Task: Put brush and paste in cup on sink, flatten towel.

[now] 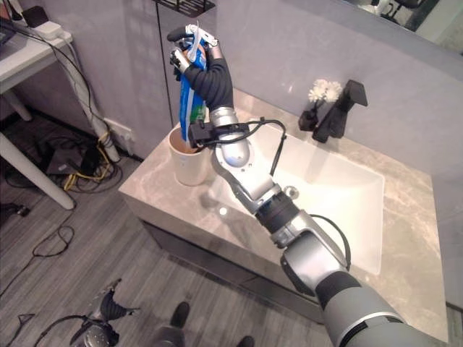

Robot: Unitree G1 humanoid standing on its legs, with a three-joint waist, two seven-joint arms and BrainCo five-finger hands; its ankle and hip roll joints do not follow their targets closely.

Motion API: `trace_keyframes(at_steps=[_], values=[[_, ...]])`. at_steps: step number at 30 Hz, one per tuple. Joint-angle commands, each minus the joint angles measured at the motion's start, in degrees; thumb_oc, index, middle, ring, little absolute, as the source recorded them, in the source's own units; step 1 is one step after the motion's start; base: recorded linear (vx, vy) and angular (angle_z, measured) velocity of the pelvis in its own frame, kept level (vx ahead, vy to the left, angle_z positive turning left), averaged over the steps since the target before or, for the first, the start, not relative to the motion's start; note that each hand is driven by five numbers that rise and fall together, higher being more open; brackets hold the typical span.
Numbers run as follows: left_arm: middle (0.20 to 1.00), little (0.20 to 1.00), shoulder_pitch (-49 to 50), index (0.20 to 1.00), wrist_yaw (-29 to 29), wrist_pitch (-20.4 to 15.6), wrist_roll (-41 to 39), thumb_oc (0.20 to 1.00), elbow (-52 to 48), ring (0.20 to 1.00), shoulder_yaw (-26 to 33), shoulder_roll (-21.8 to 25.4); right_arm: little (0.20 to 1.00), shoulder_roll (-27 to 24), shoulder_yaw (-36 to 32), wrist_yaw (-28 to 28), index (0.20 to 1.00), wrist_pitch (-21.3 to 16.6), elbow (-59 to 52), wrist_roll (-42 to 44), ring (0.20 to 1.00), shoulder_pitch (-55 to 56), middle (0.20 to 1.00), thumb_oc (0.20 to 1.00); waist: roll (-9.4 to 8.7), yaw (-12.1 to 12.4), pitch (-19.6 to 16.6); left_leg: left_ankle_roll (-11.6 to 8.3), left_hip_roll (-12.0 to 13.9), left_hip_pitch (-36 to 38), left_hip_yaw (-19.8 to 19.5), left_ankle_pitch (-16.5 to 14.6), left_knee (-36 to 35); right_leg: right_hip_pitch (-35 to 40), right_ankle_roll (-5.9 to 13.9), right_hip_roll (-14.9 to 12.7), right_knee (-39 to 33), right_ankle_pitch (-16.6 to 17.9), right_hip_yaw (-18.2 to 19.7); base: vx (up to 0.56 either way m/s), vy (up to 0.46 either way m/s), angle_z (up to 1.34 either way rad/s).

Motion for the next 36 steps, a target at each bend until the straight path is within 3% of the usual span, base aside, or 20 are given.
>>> trace_keyframes(at_steps=[1, 22, 23, 24, 36], values=[[1.000, 1.000, -2.8, 1.000, 2.2, -0.8, -0.2, 1.000, 3.7, 1.000, -0.6, 0.4, 0.200, -2.3, -1.8, -0.5, 0.200, -1.9, -2.3, -2.0, 0.200, -3.6, 0.200, 0.200, -0.39, 1.6, 2.3, 3.67, -2.1, 1.3, 1.2, -1.0, -2.8, 4.0, 4.58, -5.6, -0.1, 7.4, 1.5, 0.00, 0.000, 0.00], [1.000, 1.000, -4.7, 1.000, 2.6, -0.3, -1.6, 1.000, 7.8, 1.000, -1.4, -2.5, 0.200, -2.2, -0.5, 0.5, 0.200, -2.3, -4.6, -2.3, 0.200, 1.4, 0.200, 0.200, -0.82, 1.0, 2.2, 3.55, -1.5, 1.4, 1.6, -1.1, -2.8, 3.6, 4.47, -5.1, -0.1, 7.6, 1.9, 0.00, 0.000, 0.00], [1.000, 1.000, -4.7, 1.000, 2.6, -0.2, -1.8, 1.000, 8.2, 1.000, -1.4, -2.7, 0.542, -2.4, -0.6, 0.4, 0.542, -2.2, -4.8, -2.3, 0.542, 1.8, 0.542, 0.542, -0.74, 1.0, 2.2, 3.54, -1.4, 1.4, 1.6, -1.1, -2.8, 3.6, 4.45, -5.0, -0.1, 7.5, 1.9, 0.00, 0.000, 0.00], [1.000, 1.000, -4.7, 1.000, 2.5, -0.2, -1.8, 1.000, 8.5, 1.000, -1.5, -2.8, 1.000, -2.5, -0.6, 0.5, 1.000, -2.3, -5.1, -2.0, 1.000, 2.1, 1.000, 1.000, -0.64, 0.9, 2.1, 3.52, -1.4, 1.5, 1.7, -1.2, -2.8, 3.7, 4.44, -5.0, -0.1, 7.4, 1.9, 0.00, 0.000, 0.00], [1.000, 1.000, -5.0, 1.000, 3.3, 0.8, -3.2, 1.000, 11.9, 1.000, -0.2, -4.6, 1.000, -0.7, -2.5, -0.4, 1.000, -3.1, -8.4, -0.7, 1.000, 5.8, 1.000, 1.000, 1.19, 1.1, 0.7, 3.41, -1.0, 2.5, 2.3, -1.2, -2.8, 4.3, 4.16, -5.0, -0.1, 6.2, 2.0, 0.00, -0.001, -0.01]])
